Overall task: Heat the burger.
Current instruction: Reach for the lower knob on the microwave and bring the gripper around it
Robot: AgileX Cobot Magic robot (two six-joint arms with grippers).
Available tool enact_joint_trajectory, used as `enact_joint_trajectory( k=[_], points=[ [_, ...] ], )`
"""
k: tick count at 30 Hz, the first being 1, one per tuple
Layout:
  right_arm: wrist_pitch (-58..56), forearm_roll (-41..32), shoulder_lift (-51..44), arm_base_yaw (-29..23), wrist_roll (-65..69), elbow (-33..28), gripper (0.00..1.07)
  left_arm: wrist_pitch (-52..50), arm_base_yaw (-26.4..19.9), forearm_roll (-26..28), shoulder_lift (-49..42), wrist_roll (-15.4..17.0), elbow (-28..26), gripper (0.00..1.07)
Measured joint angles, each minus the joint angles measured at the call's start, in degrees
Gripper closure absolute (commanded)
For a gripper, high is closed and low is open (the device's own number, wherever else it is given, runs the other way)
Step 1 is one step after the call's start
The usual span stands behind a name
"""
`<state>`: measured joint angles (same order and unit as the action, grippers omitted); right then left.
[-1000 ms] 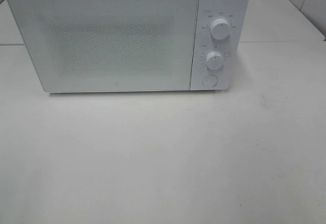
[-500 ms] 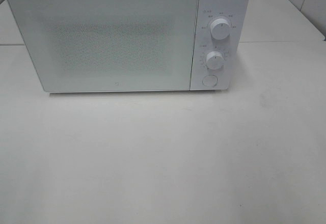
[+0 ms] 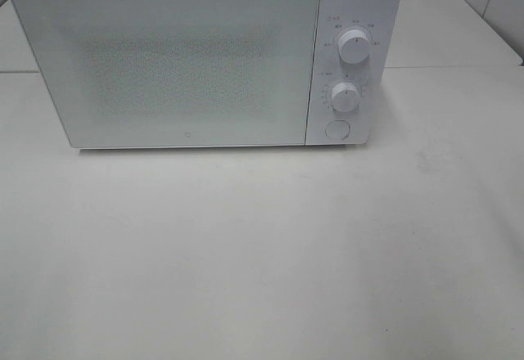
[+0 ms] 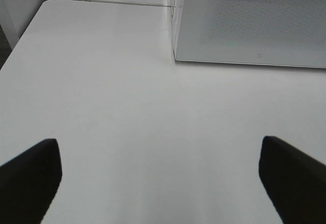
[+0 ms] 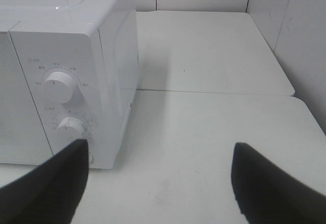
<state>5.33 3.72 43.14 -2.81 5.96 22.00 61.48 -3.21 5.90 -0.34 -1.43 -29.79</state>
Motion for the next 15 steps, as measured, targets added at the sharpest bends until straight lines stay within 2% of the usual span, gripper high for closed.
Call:
enact_joint_trajectory(
  k=[15],
  points=[
    [21.83,0.0,15.41,0.0,-1.32,-0.11,0.33,0.0,0.0,0.0,0.0,0.0,0.0,0.08]
  ],
)
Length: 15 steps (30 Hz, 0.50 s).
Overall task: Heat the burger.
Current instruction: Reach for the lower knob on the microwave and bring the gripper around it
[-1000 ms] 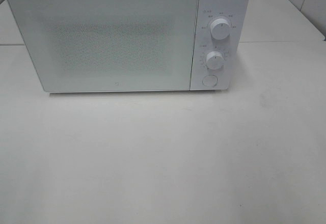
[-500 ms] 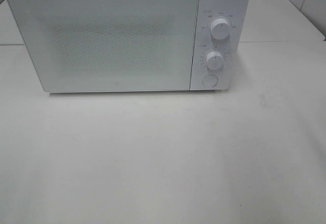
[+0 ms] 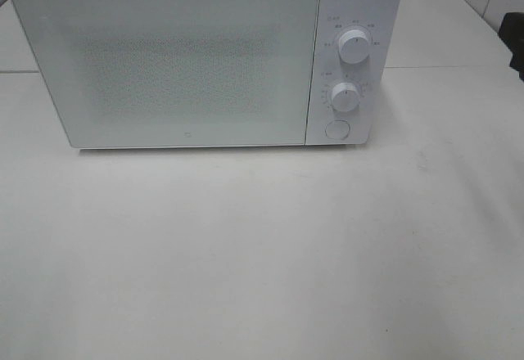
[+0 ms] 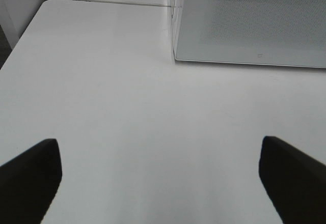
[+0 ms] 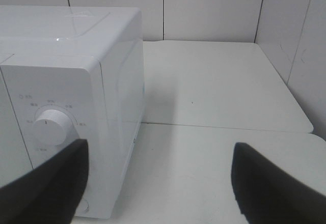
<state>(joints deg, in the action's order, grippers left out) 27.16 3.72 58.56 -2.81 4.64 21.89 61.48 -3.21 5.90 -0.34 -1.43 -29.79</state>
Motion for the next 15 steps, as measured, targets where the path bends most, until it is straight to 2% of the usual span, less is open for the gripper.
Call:
enact_joint_trajectory(
  k=[4,7,10,13,15],
  points=[
    [4.53,-2.81,5.44,0.0,-2.92,-0.06,0.33,0.0,0.0,0.0,0.0,0.0,0.0,0.08],
    [10.71,-8.94,10.6,0.0,-7.85,-1.55,0.33,0.0,0.0,0.0,0.0,0.0,0.0,0.08],
    [14.61,-11.86,12.72,-0.4,-9.68,-2.86,0.33,0.0,0.0,0.0,0.0,0.0,0.0,0.08],
    [22.69,-19.02,16.16,-3.9,-13.41,-5.16,0.33,0.0,0.0,0.0,0.0,0.0,0.0,0.08],
    [24.47,-20.8,16.9,-5.33,-14.67,-5.5,0.33,0.0,0.0,0.0,0.0,0.0,0.0,0.08]
  ],
)
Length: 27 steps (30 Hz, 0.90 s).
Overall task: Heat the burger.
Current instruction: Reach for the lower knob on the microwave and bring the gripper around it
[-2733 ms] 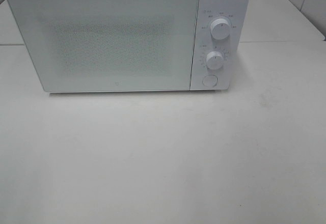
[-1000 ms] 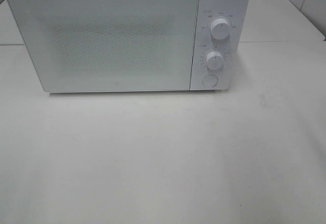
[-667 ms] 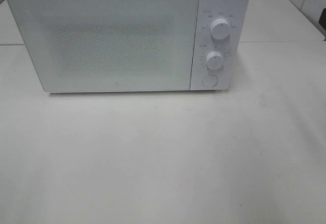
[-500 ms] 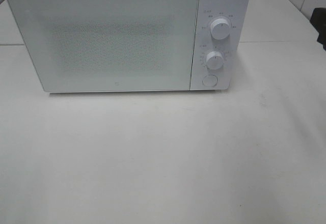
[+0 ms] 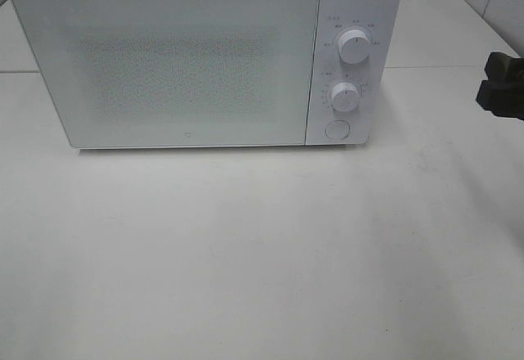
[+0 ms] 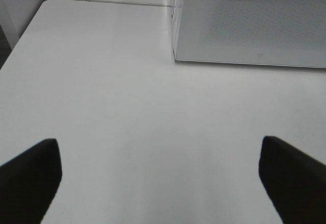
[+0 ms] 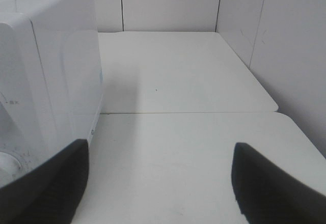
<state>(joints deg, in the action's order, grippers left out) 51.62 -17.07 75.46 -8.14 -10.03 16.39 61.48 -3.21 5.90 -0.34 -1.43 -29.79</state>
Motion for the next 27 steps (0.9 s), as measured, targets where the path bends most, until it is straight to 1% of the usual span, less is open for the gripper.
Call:
enact_joint_trajectory(
  k=[1,2,3,4,5,6,7,8,9,10,11,12,13,14,15,16,17,18,19,20,21,22,23,24,25,27],
  points=[
    [2.06,-2.98,1.26,-2.92,-2.81,-0.4,0.33,0.0,0.0,0.0,0.0,0.0,0.0,0.08],
    [2.06,-2.98,1.26,-2.92,-2.81,-0.4,0.33,0.0,0.0,0.0,0.0,0.0,0.0,0.08],
    [2.92,-4.41,1.95,-4.7,-4.24,-0.46,0.33,0.0,0.0,0.0,0.0,0.0,0.0,0.08],
    [3.78,-6.7,3.38,-7.91,-6.42,-0.57,0.33,0.0,0.0,0.0,0.0,0.0,0.0,0.08],
    [3.78,-6.7,3.38,-7.91,-6.42,-0.57,0.33,0.0,0.0,0.0,0.0,0.0,0.0,0.08],
    [4.18,-8.08,4.01,-9.74,-7.22,-0.57,0.33,0.0,0.0,0.0,0.0,0.0,0.0,0.08],
    [5.21,-10.77,5.21,-13.24,-8.25,-0.57,0.33,0.0,0.0,0.0,0.0,0.0,0.0,0.08],
    [5.21,-10.77,5.21,-13.24,-8.25,-0.57,0.33,0.0,0.0,0.0,0.0,0.0,0.0,0.08],
    [6.7,-13.41,6.25,-16.21,-8.82,-0.57,0.33,0.0,0.0,0.0,0.0,0.0,0.0,0.08],
    [7.56,-15.01,6.82,-17.76,-9.11,-0.57,0.33,0.0,0.0,0.0,0.0,0.0,0.0,0.08],
    [7.56,-15.01,6.82,-17.76,-9.11,-0.57,0.33,0.0,0.0,0.0,0.0,0.0,0.0,0.08],
    [9.28,-18.22,7.91,-20.51,-9.17,-0.57,0.33,0.0,0.0,0.0,0.0,0.0,0.0,0.08],
    [9.28,-18.22,7.91,-20.51,-9.17,-0.57,0.33,0.0,0.0,0.0,0.0,0.0,0.0,0.08],
    [10.03,-19.65,8.31,-22.06,-9.17,-0.57,0.33,0.0,0.0,0.0,0.0,0.0,0.0,0.08],
    [11.57,-23.2,9.05,-25.21,-9.34,-0.57,0.33,0.0,0.0,0.0,0.0,0.0,0.0,0.08],
    [11.57,-23.2,9.05,-25.21,-9.34,-0.57,0.33,0.0,0.0,0.0,0.0,0.0,0.0,0.08],
    [13.41,-26.47,9.57,-27.96,-9.45,-0.57,0.33,0.0,0.0,0.0,0.0,0.0,0.0,0.08],
    [14.15,-27.73,9.91,-29.16,-9.51,-0.57,0.33,0.0,0.0,0.0,0.0,0.0,0.0,0.08],
    [14.15,-27.73,9.91,-29.16,-9.51,-0.57,0.33,0.0,0.0,0.0,0.0,0.0,0.0,0.08],
    [16.27,-30.88,10.71,-32.03,-9.68,-0.52,0.33,0.0,0.0,0.0,0.0,0.0,0.0,0.08],
    [16.79,-32.26,11.06,-33.35,-10.03,-0.46,0.33,0.0,0.0,0.0,0.0,0.0,0.0,0.08],
    [16.79,-32.26,11.06,-33.35,-10.03,-0.46,0.33,0.0,0.0,0.0,0.0,0.0,0.0,0.08],
    [17.07,-35.64,11.97,-35.29,-11.23,0.17,0.33,0.0,0.0,0.0,0.0,0.0,0.0,0.08],
    [17.07,-35.64,11.97,-35.29,-11.23,0.17,0.33,0.0,0.0,0.0,0.0,0.0,0.0,0.08],
    [17.42,-38.56,13.24,-37.01,-13.06,1.32,0.33,0.0,0.0,0.0,0.0,0.0,0.0,0.08],
    [17.42,-39.53,13.75,-37.64,-14.15,1.95,0.33,0.0,0.0,0.0,0.0,0.0,0.0,0.08]
  ],
)
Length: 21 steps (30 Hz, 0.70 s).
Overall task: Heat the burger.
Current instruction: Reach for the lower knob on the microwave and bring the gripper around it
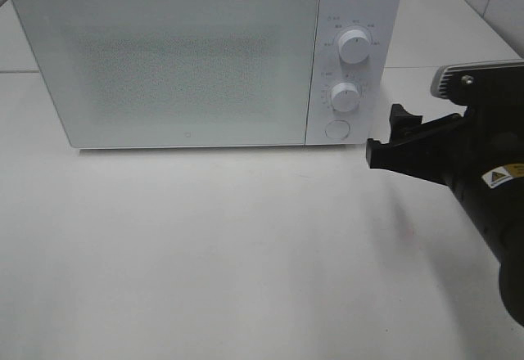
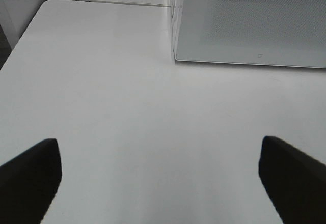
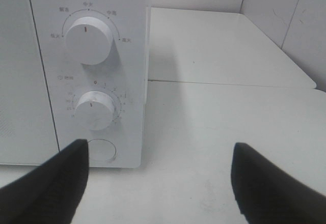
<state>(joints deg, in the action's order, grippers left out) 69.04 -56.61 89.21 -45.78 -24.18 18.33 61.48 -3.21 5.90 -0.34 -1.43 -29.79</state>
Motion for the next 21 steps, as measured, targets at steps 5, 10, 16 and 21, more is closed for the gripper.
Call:
enact_joint_trajectory(
  k=[5,10,16,21],
  points=[
    [0.0,-2.41,2.86,-1.72,-3.27,3.21,0.33,0.0,0.0,0.0,0.0,0.0,0.0,0.08],
    [0.34,-2.52,4.7,-1.72,-3.9,4.93,0.33,0.0,0.0,0.0,0.0,0.0,0.0,0.08],
    [0.4,-1.55,7.05,-1.72,-3.67,6.76,0.33,0.0,0.0,0.0,0.0,0.0,0.0,0.08],
    [0.4,-0.29,10.31,-1.72,-2.18,9.11,0.33,0.0,0.0,0.0,0.0,0.0,0.0,0.08]
  ],
)
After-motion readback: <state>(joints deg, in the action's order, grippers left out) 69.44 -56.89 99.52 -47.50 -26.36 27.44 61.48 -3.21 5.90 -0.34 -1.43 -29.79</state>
